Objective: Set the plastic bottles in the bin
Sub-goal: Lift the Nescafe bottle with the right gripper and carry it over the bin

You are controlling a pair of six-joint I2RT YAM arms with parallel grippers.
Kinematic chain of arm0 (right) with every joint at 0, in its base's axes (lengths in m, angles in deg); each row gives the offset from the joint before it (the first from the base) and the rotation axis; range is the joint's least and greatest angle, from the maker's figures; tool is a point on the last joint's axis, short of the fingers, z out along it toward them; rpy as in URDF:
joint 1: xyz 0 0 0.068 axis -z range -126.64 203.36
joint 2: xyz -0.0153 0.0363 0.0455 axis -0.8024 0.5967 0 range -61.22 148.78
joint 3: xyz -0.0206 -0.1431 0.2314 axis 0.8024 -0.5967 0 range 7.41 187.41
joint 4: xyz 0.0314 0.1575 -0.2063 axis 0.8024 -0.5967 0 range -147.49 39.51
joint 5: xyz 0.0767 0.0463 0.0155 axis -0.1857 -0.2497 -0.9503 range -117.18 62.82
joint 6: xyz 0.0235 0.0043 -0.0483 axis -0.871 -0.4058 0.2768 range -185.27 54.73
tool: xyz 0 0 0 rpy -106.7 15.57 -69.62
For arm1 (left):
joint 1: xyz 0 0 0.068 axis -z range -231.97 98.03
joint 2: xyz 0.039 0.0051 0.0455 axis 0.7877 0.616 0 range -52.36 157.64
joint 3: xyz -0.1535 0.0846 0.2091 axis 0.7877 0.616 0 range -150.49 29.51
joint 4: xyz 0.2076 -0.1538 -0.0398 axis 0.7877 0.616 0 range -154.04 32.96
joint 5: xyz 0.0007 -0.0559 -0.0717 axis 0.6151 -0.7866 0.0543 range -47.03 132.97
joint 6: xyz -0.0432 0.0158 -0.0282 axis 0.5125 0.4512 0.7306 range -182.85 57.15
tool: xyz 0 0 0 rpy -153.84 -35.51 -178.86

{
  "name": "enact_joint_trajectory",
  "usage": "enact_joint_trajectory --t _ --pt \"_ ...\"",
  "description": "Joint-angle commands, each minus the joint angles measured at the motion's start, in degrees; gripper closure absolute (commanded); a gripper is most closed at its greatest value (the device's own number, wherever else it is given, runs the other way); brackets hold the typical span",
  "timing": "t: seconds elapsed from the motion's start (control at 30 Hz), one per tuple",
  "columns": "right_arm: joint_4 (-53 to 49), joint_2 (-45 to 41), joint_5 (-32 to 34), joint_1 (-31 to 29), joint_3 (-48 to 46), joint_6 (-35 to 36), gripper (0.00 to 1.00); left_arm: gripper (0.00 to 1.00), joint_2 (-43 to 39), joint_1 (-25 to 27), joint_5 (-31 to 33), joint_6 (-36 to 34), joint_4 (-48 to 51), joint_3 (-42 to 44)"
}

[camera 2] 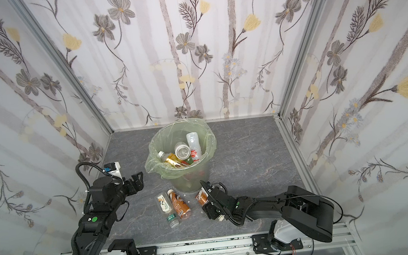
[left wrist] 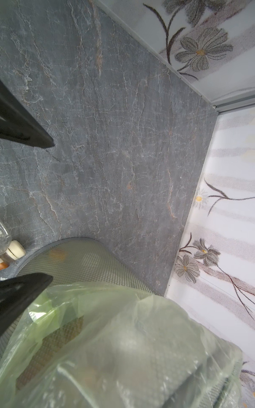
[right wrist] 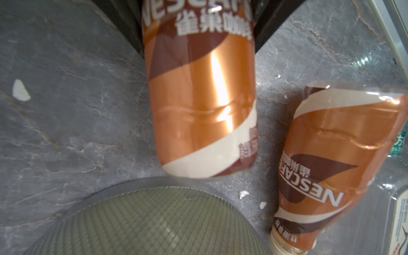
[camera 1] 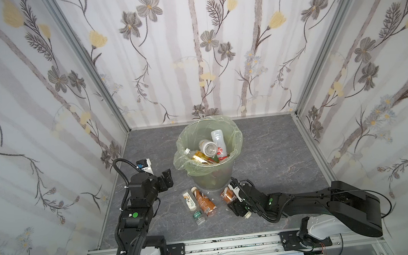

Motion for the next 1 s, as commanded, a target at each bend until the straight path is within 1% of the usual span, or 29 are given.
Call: enact_joint_trajectory --t 0.0,0.23,0.47,0.57,0.73,0.87,0.93,0.97 --pt "-1.12 -2.57 4.30 -0.02 -0.31 -0.87 0.35 0.10 -0.59 -0.09 0.02 0.02 -1.62 0.25" --pt "-4.54 -10.42 8.09 0.03 -0.87 -1.01 0.37 0.10 -0.55 0.02 -0.54 0.14 -1.67 0.27" --pt "-6.00 -20.58 11.61 1.43 -3.55 -1.99 0.39 0.10 -0.98 -0.08 -0.92 0.16 -1.69 0.45" --pt "-7.60 -26.17 12.26 3.52 -4.59 -2.10 0.39 0.10 -0.98 -0.10 -1.13 0.25 -1.68 0.45" --pt "-11.25 -34.93 13.60 9.65 -4.59 -2.18 0.42 0.10 -0.90 -0.06 -1.90 0.39 -1.88 0.52" --pt "-15.49 -38.92 18.14 12.83 -0.76 -1.31 0.43 0.10 -0.94 -0.04 -1.93 0.41 -1.93 0.45" --pt "-16.92 -39.53 19.58 13.47 2.39 0.12 0.42 0.10 -0.82 -0.09 -1.99 0.41 -1.95 0.45" --pt "-17.64 -39.46 20.21 15.07 4.52 0.82 0.42 0.10 -0.81 -0.08 -2.13 0.33 -1.96 0.51"
